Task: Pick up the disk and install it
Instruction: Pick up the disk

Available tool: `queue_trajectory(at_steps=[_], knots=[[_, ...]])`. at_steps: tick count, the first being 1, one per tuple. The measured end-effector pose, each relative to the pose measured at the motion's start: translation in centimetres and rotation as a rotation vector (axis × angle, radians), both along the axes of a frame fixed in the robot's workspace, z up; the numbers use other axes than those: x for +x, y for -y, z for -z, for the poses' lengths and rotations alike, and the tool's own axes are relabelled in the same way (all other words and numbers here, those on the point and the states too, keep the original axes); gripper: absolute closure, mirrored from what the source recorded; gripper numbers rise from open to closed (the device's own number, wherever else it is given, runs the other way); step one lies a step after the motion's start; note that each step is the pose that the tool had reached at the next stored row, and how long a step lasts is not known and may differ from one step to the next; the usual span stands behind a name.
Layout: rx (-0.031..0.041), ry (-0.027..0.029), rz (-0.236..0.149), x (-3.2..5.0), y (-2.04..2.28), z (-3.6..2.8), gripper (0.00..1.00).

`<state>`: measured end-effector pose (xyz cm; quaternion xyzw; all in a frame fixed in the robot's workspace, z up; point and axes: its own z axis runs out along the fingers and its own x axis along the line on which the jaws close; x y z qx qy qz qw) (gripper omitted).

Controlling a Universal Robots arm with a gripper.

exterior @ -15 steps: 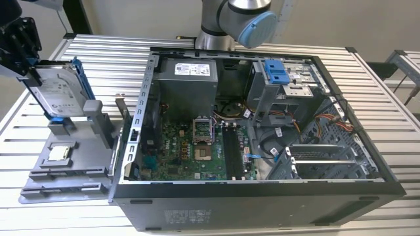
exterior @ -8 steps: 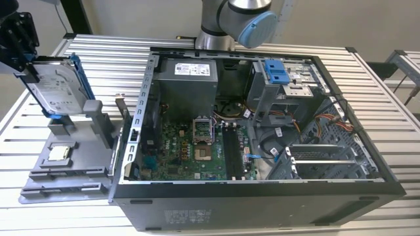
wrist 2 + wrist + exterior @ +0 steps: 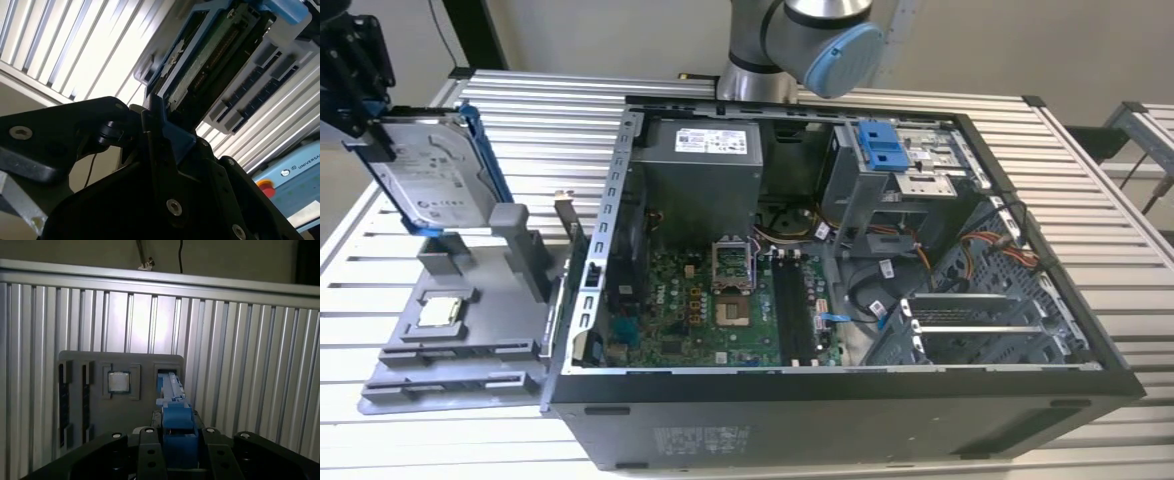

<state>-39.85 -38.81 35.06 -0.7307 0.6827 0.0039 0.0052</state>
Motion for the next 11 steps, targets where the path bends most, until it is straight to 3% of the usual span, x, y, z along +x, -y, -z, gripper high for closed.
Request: queue_trajectory(at_steps=[11], knots=[[0.0,0.0,0.0,0.0,0.0,-1.14,1.0]])
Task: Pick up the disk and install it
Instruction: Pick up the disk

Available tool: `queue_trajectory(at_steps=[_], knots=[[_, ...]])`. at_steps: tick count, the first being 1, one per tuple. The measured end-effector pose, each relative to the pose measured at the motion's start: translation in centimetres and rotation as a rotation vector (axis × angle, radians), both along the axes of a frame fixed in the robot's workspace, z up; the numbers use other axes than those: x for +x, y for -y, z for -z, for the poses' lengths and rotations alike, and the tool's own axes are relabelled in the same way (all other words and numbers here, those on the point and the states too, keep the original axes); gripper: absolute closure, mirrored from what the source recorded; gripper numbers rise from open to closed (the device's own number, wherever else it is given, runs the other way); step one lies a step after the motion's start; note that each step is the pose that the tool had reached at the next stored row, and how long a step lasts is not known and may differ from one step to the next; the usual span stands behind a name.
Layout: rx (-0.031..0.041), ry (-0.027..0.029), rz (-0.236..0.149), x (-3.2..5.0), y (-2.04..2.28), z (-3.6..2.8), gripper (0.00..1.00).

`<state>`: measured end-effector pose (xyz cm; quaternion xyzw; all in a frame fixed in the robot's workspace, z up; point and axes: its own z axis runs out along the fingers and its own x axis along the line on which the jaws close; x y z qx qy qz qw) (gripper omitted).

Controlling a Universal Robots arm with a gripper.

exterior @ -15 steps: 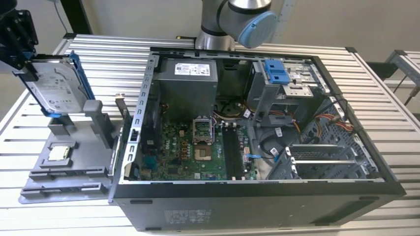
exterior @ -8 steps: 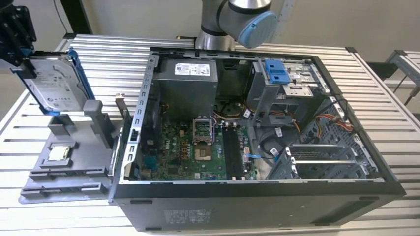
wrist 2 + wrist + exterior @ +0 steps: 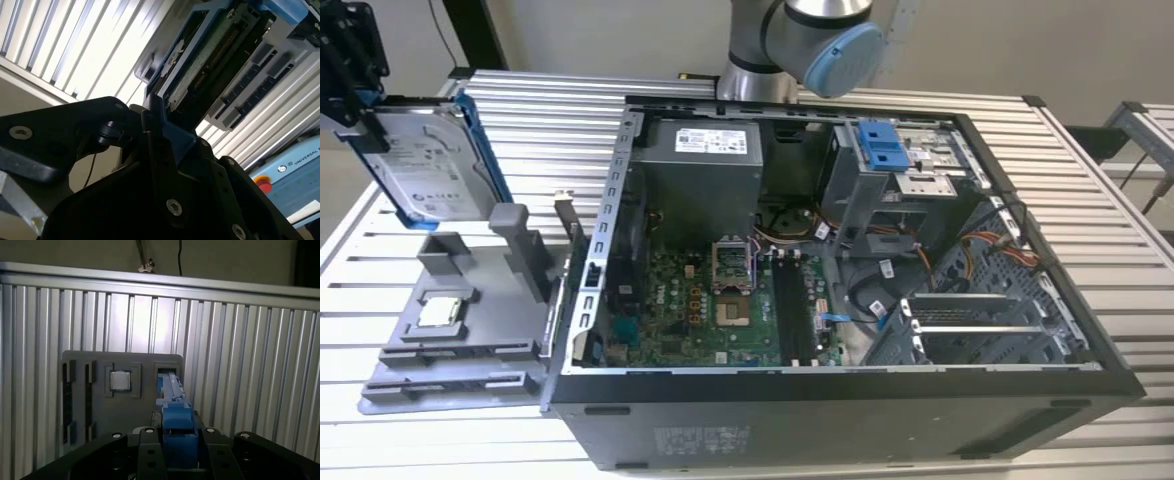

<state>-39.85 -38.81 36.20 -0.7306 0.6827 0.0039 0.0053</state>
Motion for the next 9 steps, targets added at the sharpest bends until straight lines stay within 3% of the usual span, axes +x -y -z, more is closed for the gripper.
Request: queue_trajectory(at_steps=[9], knots=[[0.0,0.0001,0.0,0.01,0.01,-1.12,1.0]])
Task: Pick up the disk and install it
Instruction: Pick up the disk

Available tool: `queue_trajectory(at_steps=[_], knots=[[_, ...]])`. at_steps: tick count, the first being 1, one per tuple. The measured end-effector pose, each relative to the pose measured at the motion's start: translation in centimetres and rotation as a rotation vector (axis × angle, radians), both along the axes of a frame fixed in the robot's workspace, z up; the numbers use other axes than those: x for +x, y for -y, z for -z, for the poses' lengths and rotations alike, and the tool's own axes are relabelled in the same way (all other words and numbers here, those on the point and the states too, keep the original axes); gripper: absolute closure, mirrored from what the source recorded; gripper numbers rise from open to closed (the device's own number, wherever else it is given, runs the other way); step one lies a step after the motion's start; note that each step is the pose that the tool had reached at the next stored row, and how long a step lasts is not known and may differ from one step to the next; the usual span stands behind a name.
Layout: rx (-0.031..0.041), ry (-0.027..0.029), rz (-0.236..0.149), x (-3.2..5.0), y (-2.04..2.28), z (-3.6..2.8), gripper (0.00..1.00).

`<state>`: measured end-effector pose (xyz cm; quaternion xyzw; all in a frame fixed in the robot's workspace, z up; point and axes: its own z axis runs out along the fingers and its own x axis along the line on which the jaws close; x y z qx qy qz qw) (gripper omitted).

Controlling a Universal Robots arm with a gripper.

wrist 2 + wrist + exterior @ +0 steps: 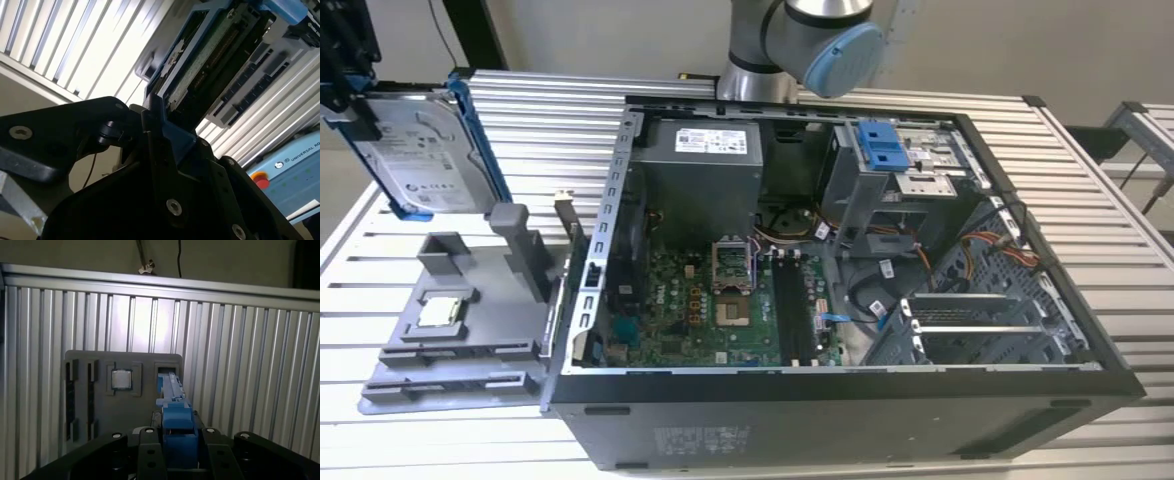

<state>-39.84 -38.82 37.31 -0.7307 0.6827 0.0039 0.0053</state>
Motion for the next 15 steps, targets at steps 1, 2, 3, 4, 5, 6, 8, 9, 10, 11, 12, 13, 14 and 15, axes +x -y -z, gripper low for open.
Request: queue_trajectory(at_steps=[1,2,3,4,5,6,8,9,10,11,12,13,14,15], knots=[[-0.0001,-0.0001,0.0,0.0,0.0,-0.14,1.0],[-0.0001,-0.0001,0.0,0.0,0.0,-0.28,1.0],[0.0,-0.0001,0.0,0.0,0.0,-0.42,1.0],[0.0,0.0,0.0,-0.01,-0.01,-0.57,1.0],[0.0,0.0,0.0,-0.01,-0.01,-0.72,1.0],[0.0,-0.0001,0.0,-0.01,-0.01,-0.89,1.0],[-0.0001,-0.0001,0.0,-0.01,-0.01,-1.18,1.0],[-0.0001,-0.0001,0.0,0.0,0.0,-1.31,1.0],[0.0,0.0,0.0,0.0,0.0,-1.43,1.0],[0.0,0.0,0.0,0.0,0.0,-1.55,1.0],[-0.0001,-0.0001,0.0,0.0,0.0,-1.68,1.0],[0.0,0.0,0.0,0.0,0.0,-1.81,1.0],[0.0,-0.0001,0.0,0.0,0.0,-1.95,1.0],[-0.0001,-0.0001,0.0,0.0,0.0,-2.08,1.0]])
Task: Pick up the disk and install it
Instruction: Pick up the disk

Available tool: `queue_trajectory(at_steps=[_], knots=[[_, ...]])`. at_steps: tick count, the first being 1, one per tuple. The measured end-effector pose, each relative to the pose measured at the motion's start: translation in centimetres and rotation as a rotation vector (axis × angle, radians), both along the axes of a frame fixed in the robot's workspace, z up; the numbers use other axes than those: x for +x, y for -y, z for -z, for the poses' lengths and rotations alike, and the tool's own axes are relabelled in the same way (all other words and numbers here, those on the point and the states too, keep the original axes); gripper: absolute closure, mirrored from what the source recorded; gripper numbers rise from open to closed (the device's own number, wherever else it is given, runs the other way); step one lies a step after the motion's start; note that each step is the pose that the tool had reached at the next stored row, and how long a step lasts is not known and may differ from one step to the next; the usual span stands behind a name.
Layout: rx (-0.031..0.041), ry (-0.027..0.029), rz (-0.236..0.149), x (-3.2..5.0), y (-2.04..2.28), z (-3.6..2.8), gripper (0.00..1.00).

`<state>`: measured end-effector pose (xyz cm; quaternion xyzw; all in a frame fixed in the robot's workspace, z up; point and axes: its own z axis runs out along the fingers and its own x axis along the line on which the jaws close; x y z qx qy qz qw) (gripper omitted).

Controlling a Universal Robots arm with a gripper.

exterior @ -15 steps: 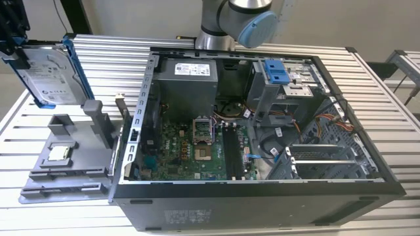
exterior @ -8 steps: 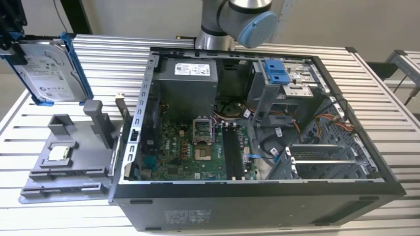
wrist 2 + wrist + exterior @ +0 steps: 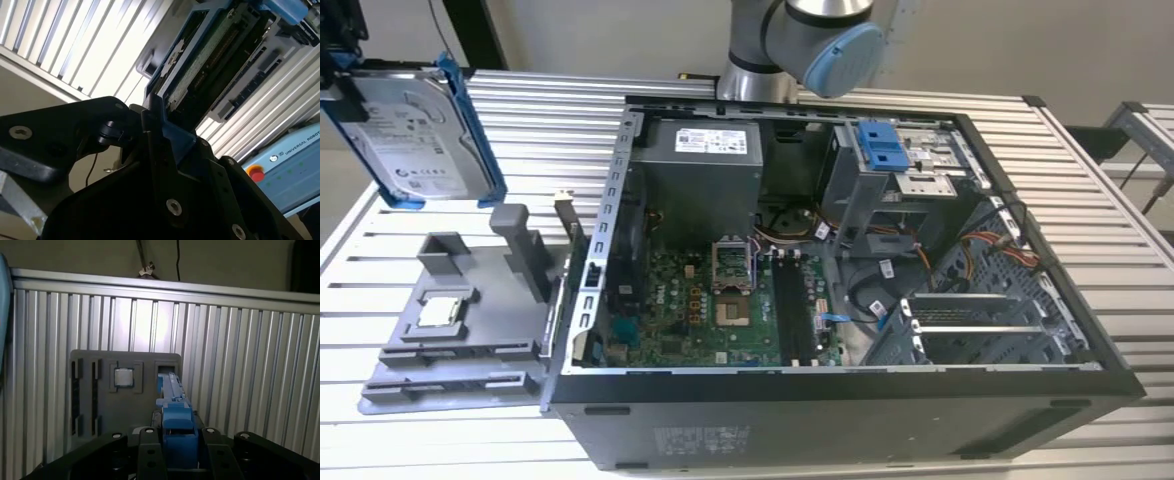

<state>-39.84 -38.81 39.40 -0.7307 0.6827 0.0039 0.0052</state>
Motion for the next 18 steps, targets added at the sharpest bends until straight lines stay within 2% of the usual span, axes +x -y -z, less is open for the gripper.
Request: queue_trajectory(at_steps=[18], knots=[[0.0,0.0001,0.0,0.0,0.0,-2.85,1.0]])
